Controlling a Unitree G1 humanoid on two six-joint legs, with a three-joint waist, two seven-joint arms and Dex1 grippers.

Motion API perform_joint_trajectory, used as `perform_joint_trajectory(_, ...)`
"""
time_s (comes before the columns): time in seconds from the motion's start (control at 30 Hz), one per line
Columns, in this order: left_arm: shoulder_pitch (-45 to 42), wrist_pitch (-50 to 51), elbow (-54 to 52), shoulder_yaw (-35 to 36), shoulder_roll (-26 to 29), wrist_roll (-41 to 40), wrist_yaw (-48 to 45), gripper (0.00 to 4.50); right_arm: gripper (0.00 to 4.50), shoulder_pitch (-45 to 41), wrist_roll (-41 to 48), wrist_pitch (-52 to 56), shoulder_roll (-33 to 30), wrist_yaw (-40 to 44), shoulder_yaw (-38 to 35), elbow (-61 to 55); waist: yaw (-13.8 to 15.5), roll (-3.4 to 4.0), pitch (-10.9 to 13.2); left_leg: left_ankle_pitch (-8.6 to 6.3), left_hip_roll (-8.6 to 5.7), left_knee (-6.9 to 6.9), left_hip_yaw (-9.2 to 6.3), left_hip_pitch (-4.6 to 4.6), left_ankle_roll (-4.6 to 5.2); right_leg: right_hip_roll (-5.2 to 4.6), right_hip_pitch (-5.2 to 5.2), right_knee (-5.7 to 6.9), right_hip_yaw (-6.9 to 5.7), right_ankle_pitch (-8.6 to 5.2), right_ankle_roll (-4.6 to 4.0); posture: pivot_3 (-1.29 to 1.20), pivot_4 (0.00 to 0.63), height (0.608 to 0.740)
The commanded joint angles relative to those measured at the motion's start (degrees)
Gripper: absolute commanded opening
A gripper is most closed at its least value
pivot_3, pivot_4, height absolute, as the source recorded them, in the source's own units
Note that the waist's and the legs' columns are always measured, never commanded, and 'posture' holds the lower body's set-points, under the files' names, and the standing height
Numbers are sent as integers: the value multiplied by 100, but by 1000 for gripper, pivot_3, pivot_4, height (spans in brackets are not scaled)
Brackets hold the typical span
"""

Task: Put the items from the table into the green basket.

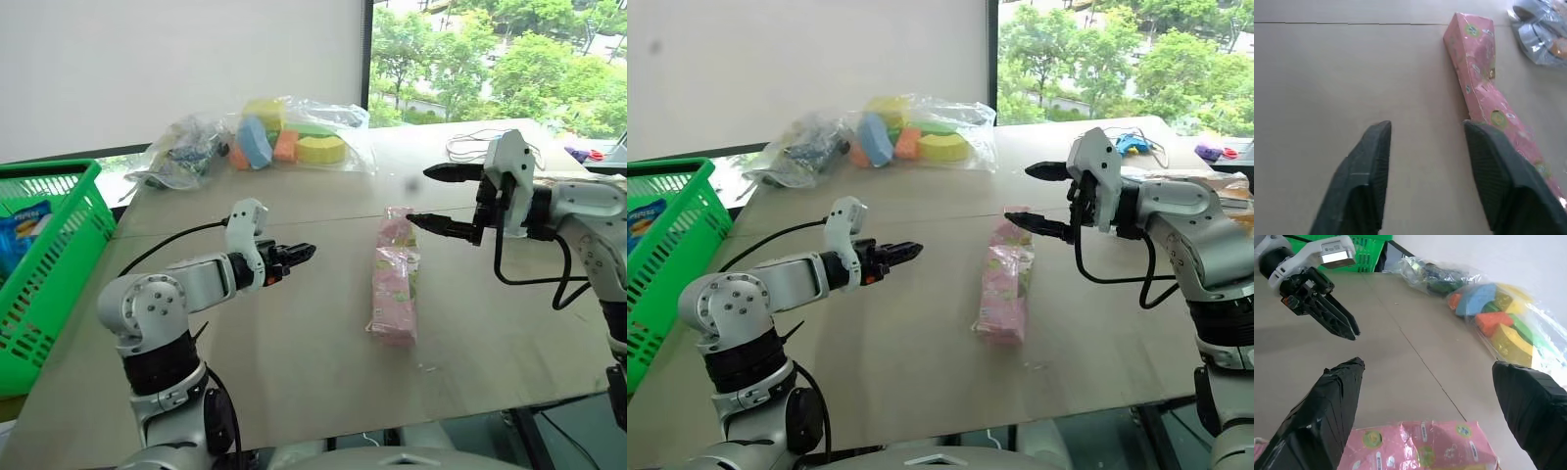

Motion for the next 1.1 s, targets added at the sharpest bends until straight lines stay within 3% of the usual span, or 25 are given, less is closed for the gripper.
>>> perform_joint_trajectory(0.03,-92,9,78,-310,-106,-486,103,4473,4500,-32,-103,-153,-124,310,21,12,38,0,0,0,-2,0,3,-1,0,-1,0,-2,2,0,0,-20,0,740)
perform_joint_trajectory(0.17,-351,9,465,-704,-197,-627,184,4473,4500,-7,-182,-167,-404,714,13,144,83,0,0,0,-6,2,14,0,2,-3,0,-3,7,1,1,-60,0,740)
perform_joint_trajectory(0.3,-1200,-68,1718,-1164,-580,-77,188,4473,4500,-10,-289,-221,-703,927,-96,369,75,0,0,-4,-7,11,18,3,10,2,4,1,1,1,1,-114,0,740)
perform_joint_trajectory(0.5,-1845,-656,3074,-1809,-840,463,-286,4473,4500,247,-92,78,-770,779,-288,-101,-251,3,-1,-2,-2,11,56,11,8,2,1,3,19,1,2,-171,0,740)
perform_joint_trajectory(0.7,-2168,-1736,4497,-2867,-1095,1492,-577,4473,4500,672,-2,308,-901,536,-610,-546,-396,5,-2,-6,4,3,64,2,13,4,-11,-3,49,1,4,-222,0,740)
perform_joint_trajectory(0.8,-2245,-2103,4876,-2958,-1256,1726,-756,3723,4500,798,17,342,-911,474,-667,-699,-420,14,-7,-24,2,4,76,8,43,1,-8,-5,54,2,11,-234,0,740)
perform_joint_trajectory(0.93,-2105,-2236,4800,-3117,-1305,1823,-1153,1886,4500,982,23,336,-894,353,-715,-858,-463,14,-7,-25,2,16,76,9,46,3,-4,-4,53,-1,49,-235,0,740)
perform_joint_trajectory(1.03,-1897,-2069,4161,-2956,-1226,1527,-1530,483,4500,1038,20,308,-869,305,-688,-892,-530,14,-7,-27,-2,19,83,8,50,-1,-3,-5,54,3,54,-228,0,740)
perform_joint_trajectory(1.07,-1848,-2020,4011,-2914,-1204,1469,-1603,91,4500,1044,31,309,-864,295,-685,-902,-548,14,-7,-29,-2,19,85,8,53,-2,-4,-5,56,5,51,-227,0,740)
perform_joint_trajectory(1.1,-1747,-1879,3711,-2788,-1120,1341,-1664,39,4500,1038,41,299,-846,293,-668,-906,-574,15,-6,-31,-2,19,86,8,56,-3,-5,-6,62,14,36,-222,0,740)
